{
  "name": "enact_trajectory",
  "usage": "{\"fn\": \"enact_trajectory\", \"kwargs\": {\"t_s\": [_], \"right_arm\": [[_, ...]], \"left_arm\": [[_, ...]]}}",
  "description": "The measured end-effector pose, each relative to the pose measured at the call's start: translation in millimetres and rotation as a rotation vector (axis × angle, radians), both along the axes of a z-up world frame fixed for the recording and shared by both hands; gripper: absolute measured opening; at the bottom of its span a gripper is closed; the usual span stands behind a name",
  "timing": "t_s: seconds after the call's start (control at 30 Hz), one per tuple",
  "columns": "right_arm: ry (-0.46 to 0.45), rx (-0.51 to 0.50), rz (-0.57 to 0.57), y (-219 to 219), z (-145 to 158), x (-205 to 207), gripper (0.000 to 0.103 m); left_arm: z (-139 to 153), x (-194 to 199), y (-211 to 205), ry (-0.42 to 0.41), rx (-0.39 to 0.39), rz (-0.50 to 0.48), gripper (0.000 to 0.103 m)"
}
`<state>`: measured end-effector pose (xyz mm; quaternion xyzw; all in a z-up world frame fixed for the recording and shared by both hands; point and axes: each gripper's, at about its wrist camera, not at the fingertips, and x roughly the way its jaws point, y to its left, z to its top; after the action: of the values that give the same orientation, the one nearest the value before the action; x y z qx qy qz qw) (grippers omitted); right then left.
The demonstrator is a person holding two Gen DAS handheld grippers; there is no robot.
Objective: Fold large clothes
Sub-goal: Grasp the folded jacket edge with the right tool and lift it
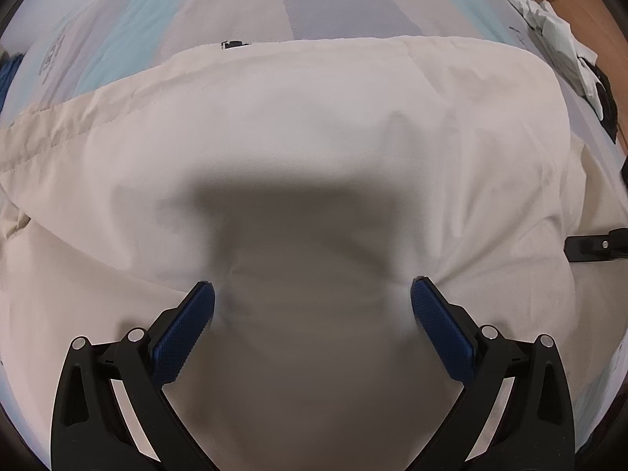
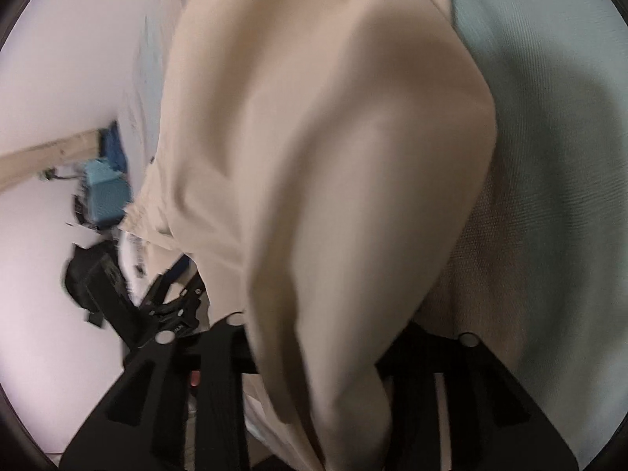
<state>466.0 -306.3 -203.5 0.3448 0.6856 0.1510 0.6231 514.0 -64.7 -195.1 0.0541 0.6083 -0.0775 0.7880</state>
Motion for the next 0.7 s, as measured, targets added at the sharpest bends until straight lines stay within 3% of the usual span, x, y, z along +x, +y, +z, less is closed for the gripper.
{"fn": "enact_trajectory", "kwargs": {"t_s": [0.13,0.33,0.47,0.53,0.7], "right_arm": [[-0.033,-0.187,0.059,17,35,2,0.018],[-0.083,-0.374,0.114,60,90,5,0.015],[-0.122,-0.451,0.121,85,122,2,0.015],[-0.139,-0.487,0.119,89,135,-2,0.014],[-0.154,-0.528,0.088,100,165,-13,0.014]], "left_arm": [[-2,-2,3,-0.007,-0.001,-0.009,0.098],[-2,0,9,0.005,-0.004,-0.002,0.098],[5,4,16,0.003,-0.022,0.009,0.098],[14,5,24,0.001,-0.037,0.002,0.091],[53,-1,57,-0.06,-0.029,-0.017,0.09]]}}
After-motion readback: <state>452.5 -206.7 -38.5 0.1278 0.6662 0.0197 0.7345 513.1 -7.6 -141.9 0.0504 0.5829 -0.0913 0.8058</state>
